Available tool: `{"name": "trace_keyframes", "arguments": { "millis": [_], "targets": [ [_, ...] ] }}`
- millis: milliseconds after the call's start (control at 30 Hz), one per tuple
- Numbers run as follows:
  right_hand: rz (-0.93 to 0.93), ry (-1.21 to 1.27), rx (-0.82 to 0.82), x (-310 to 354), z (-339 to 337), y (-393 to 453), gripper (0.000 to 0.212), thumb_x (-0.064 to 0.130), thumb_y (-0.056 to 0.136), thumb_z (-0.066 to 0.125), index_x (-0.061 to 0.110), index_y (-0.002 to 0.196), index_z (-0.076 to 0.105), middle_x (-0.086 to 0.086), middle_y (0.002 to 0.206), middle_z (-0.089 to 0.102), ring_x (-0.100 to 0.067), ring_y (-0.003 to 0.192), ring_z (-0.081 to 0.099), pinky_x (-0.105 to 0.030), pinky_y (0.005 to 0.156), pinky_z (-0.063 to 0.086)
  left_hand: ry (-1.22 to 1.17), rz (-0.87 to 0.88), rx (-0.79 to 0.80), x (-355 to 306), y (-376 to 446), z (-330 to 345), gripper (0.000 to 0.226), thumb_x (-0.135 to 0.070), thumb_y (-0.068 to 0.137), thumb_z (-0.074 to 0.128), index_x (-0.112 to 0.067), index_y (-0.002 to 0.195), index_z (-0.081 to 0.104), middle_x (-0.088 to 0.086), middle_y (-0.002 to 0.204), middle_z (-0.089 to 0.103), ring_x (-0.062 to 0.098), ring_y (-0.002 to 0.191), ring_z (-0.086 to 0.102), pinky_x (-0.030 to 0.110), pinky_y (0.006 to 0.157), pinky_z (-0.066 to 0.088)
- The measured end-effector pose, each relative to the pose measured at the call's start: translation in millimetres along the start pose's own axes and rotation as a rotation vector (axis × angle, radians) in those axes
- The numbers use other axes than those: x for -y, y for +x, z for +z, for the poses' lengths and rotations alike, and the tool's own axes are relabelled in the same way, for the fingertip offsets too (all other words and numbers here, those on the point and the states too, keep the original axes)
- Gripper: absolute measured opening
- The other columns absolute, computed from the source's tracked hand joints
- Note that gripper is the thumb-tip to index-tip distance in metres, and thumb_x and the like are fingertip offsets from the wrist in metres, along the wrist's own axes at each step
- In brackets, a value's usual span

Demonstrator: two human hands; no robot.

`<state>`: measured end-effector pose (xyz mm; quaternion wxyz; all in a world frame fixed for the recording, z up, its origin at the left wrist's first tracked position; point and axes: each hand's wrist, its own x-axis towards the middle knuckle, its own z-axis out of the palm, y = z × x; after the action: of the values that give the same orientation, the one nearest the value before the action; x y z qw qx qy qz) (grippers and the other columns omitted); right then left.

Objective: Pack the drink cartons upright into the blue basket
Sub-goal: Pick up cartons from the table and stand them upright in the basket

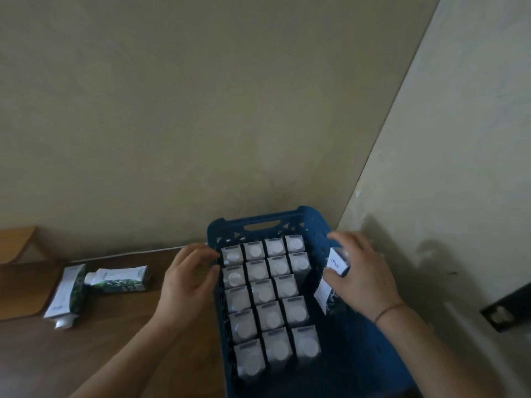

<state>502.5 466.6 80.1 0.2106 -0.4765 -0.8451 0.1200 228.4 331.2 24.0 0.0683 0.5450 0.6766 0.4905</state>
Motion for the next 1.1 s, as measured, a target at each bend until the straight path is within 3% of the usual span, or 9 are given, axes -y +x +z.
{"name": "trace_keyframes", "arguments": {
  "millis": [100, 200, 333, 500, 600, 700, 933, 1000, 1100],
  "targets": [
    [0.115, -0.136, 0.005, 5.0, 12.1, 4.7, 0.038, 0.042, 0.081, 0.066, 0.024, 0.114, 0.06, 0.007, 0.118, 0.054, -0.018, 0.072, 0.062, -0.029, 0.058, 0.052, 0.024, 0.006, -0.044, 17.1, -0.6, -0.3, 0.013, -0.016, 0.088, 0.063, -0.016, 0.099, 0.07, -0.005, 0.11, 0.059, 0.009, 0.104, 0.06, 0.027, 0.082, 0.053],
    [0.243, -0.209, 0.136, 8.2, 24.4, 14.5, 0.059, 0.063, 0.071, 0.07, 0.022, 0.109, 0.053, -0.001, 0.113, 0.052, -0.024, 0.078, 0.064, -0.032, 0.059, 0.051, 0.073, -0.114, -0.054, 39.9, 1.4, -4.6, 0.024, 0.002, 0.085, 0.067, -0.019, 0.097, 0.069, -0.008, 0.106, 0.06, 0.014, 0.098, 0.06, 0.027, 0.082, 0.048],
    [0.29, -0.162, 0.291, 13.7, 26.1, 31.4, 0.061, 0.049, 0.067, 0.081, 0.017, 0.108, 0.05, -0.006, 0.115, 0.047, -0.03, 0.091, 0.061, -0.035, 0.073, 0.049, 0.212, -0.317, 0.003, 81.0, 2.6, -22.2, 0.019, -0.003, 0.085, 0.07, -0.012, 0.102, 0.071, 0.001, 0.103, 0.06, 0.024, 0.095, 0.061, 0.035, 0.078, 0.048],
    [0.283, -0.237, 0.358, 15.8, 12.4, 37.5, 0.052, 0.049, 0.064, 0.083, 0.019, 0.08, 0.044, -0.001, 0.083, 0.054, -0.017, 0.066, 0.053, -0.028, 0.05, 0.037, 0.478, -0.434, 0.133, 132.5, 0.3, -55.5, 0.029, -0.022, 0.084, 0.074, -0.016, 0.113, 0.07, 0.01, 0.118, 0.062, 0.035, 0.111, 0.058, 0.044, 0.086, 0.049],
    [0.321, -0.525, 0.214, 29.0, 15.8, 36.6, 0.067, 0.074, 0.066, 0.065, 0.017, 0.099, 0.049, 0.001, 0.088, 0.057, -0.019, 0.068, 0.061, -0.026, 0.046, 0.041, 0.822, -0.464, 0.389, 158.5, -3.0, -73.7, 0.064, -0.041, 0.085, 0.069, -0.025, 0.142, 0.046, 0.007, 0.148, 0.043, 0.033, 0.136, 0.039, 0.047, 0.103, 0.041],
    [0.361, -0.487, 0.154, 31.7, 48.2, 38.7, 0.077, 0.076, 0.073, 0.053, 0.012, 0.115, 0.045, -0.009, 0.109, 0.058, -0.026, 0.078, 0.066, -0.03, 0.051, 0.049, 0.92, -0.457, 0.474, 179.0, -1.0, -86.0, 0.08, -0.043, 0.083, 0.068, -0.027, 0.151, 0.03, 0.006, 0.159, 0.026, 0.032, 0.145, 0.025, 0.047, 0.114, 0.031],
    [0.712, 0.146, 0.392, 25.4, 111.3, 23.2, 0.086, 0.071, 0.087, 0.034, 0.013, 0.149, 0.02, -0.016, 0.143, 0.048, -0.035, 0.128, 0.048, -0.046, 0.102, 0.04, 0.959, -0.464, 0.536, 206.0, 6.5, -94.6, 0.082, -0.034, 0.087, 0.065, -0.021, 0.155, 0.02, 0.005, 0.157, 0.028, 0.031, 0.143, 0.026, 0.045, 0.114, 0.031],
    [0.682, 0.083, 0.437, 21.0, 103.7, 21.6, 0.09, 0.075, 0.084, 0.033, 0.019, 0.152, 0.014, -0.014, 0.148, 0.042, -0.035, 0.132, 0.043, -0.049, 0.105, 0.038, 1.022, -0.431, 0.544, 211.2, 11.7, -96.6, 0.078, -0.031, 0.086, 0.065, -0.021, 0.152, 0.026, 0.006, 0.152, 0.033, 0.032, 0.138, 0.029, 0.045, 0.112, 0.032],
    [0.541, -0.216, 0.389, 23.5, 89.2, 21.1, 0.076, 0.074, 0.084, 0.035, 0.022, 0.139, 0.04, -0.009, 0.137, 0.054, -0.032, 0.118, 0.056, -0.044, 0.089, 0.049, 1.046, -0.436, 0.565, 215.8, 16.9, -100.1, 0.069, -0.029, 0.087, 0.063, -0.022, 0.149, 0.033, 0.008, 0.147, 0.038, 0.033, 0.136, 0.032, 0.046, 0.114, 0.031]
  ]
}}
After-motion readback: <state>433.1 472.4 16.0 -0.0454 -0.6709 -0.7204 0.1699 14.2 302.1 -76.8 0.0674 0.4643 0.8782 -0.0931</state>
